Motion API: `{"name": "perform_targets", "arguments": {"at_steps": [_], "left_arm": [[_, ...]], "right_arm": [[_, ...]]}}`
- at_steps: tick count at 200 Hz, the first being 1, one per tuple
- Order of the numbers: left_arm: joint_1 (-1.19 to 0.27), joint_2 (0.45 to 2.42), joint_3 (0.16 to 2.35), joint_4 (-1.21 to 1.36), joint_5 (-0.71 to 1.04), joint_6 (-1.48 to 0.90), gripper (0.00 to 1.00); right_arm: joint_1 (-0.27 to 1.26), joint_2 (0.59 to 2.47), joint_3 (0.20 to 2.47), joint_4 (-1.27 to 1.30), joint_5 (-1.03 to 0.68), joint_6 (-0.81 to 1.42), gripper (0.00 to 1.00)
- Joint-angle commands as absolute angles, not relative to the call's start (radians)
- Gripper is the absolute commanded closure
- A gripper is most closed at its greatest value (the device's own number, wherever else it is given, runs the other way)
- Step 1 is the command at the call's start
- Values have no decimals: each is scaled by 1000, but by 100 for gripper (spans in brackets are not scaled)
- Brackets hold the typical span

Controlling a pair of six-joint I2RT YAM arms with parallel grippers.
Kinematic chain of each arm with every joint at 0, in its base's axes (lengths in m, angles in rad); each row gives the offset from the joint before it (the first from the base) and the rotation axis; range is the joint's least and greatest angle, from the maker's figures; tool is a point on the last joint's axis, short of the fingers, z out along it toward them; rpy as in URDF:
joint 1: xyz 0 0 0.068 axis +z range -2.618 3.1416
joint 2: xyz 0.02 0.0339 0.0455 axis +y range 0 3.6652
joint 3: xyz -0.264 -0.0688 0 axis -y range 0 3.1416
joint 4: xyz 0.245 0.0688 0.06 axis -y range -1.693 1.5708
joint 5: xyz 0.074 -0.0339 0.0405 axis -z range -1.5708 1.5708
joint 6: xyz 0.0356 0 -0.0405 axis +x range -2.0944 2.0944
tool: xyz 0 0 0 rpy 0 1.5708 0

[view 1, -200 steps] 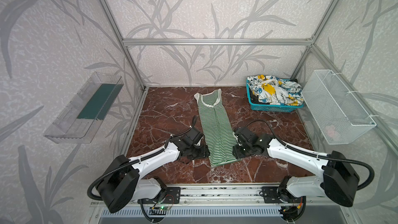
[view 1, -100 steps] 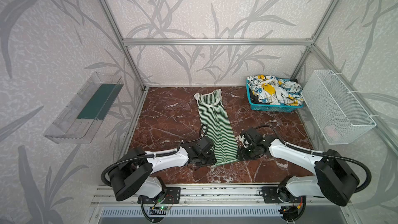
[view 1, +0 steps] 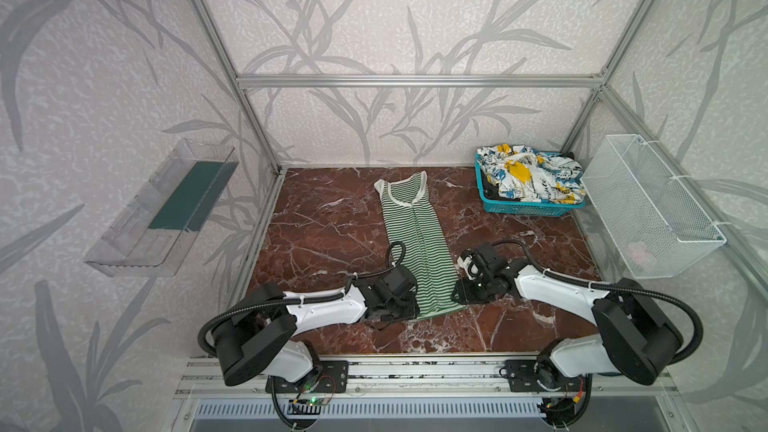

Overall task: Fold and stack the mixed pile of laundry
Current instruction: 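Pinch the near-end corners with both grippers and lift them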

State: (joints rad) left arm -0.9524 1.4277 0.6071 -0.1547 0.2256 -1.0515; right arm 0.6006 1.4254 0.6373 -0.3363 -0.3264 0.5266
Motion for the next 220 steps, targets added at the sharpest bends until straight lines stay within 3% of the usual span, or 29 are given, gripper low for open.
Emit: {"name": "perform_targets", "arguments": {"at_steps": [1, 29, 58, 87, 109, 179, 220], "left_arm": [[-968, 1429, 548, -258, 213, -1082, 60], [-968, 1409, 513, -239, 226, -1094, 54], [-969, 1415, 486, -205, 210, -1103, 54], [-969, 1482, 499, -163, 230, -1101, 81], [-973, 1506, 495, -134, 234, -1112, 93], [-986, 1398, 538, -357, 226, -1035, 100], [-1028, 1298, 594, -528, 286, -990, 100]], "right_arm": [[598, 1461, 595, -389, -319, 530, 54], [598, 1441, 570, -404, -314, 541, 56], [597, 1438, 546, -385, -314, 543, 59], [597, 1456, 545, -380, -325, 538, 69], [600, 1436, 533, -383, -328, 546, 76], [652, 1253, 527, -568, -272, 575, 97], [726, 1100, 574, -759, -225, 630, 100]]}}
